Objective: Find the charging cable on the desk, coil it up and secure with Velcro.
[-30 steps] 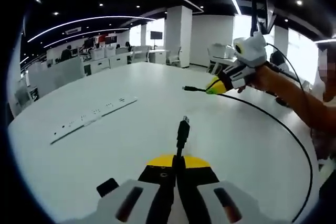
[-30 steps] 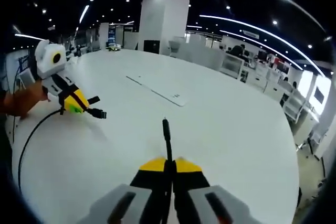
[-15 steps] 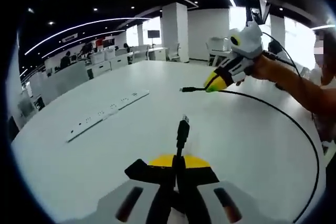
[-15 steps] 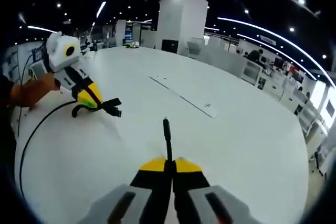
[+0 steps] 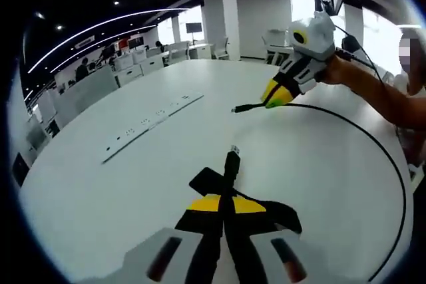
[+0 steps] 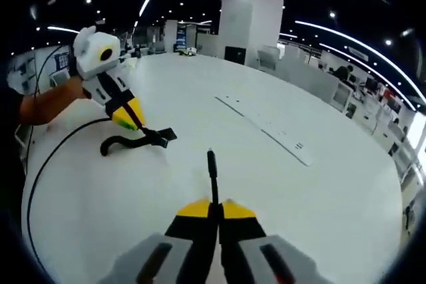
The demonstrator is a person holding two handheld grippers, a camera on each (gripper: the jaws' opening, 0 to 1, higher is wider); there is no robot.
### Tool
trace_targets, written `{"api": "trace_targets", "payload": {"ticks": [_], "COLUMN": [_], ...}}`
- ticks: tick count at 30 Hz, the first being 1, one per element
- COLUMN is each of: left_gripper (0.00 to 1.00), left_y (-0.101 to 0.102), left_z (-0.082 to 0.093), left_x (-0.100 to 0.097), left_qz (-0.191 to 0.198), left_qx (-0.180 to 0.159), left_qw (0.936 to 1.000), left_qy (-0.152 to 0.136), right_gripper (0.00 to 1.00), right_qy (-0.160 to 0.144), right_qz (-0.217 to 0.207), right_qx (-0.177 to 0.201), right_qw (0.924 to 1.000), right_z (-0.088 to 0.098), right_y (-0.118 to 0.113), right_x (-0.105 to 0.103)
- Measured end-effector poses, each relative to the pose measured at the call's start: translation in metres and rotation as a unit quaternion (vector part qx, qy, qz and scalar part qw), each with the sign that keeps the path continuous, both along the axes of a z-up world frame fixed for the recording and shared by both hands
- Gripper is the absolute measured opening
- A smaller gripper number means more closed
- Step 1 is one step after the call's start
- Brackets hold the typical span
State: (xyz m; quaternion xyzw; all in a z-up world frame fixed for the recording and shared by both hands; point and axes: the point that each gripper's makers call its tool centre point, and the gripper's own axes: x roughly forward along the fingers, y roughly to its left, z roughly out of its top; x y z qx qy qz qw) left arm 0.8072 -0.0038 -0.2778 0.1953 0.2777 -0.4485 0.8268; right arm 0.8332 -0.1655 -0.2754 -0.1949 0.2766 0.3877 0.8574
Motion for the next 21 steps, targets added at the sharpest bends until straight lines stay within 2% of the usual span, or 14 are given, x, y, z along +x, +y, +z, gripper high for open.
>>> {"api": "trace_targets", "payload": {"ticks": [4, 12, 21], "left_gripper": [0.04, 0.04, 0.04], "left_y": [0.005, 0.007, 0.007], "left_z": [-0.002, -0.006, -0.014], "left_x": [-0.004, -0.019, -0.027], "left_qz": [-0.008, -0.049, -0.073], "left_qx": [0.011, 0.03, 0.049], "left_qw": [0.9999, 0.9982, 0.9958], "left_qy": [0.007, 0.019, 0.027], "right_gripper": [0.05, 0.05, 0.05], "right_qy": [0.0, 0.003, 0.0], "right_qz": [0.012, 0.039, 0.087], "right_qx": [-0.002, -0.01, -0.027], "right_qw": [0.9999, 0.9992, 0.9958], "right_z": [0.0, -0.003, -0.005], "right_y": [0.01, 0.027, 0.051], "right_x": [-0.002, -0.009, -0.016]}}
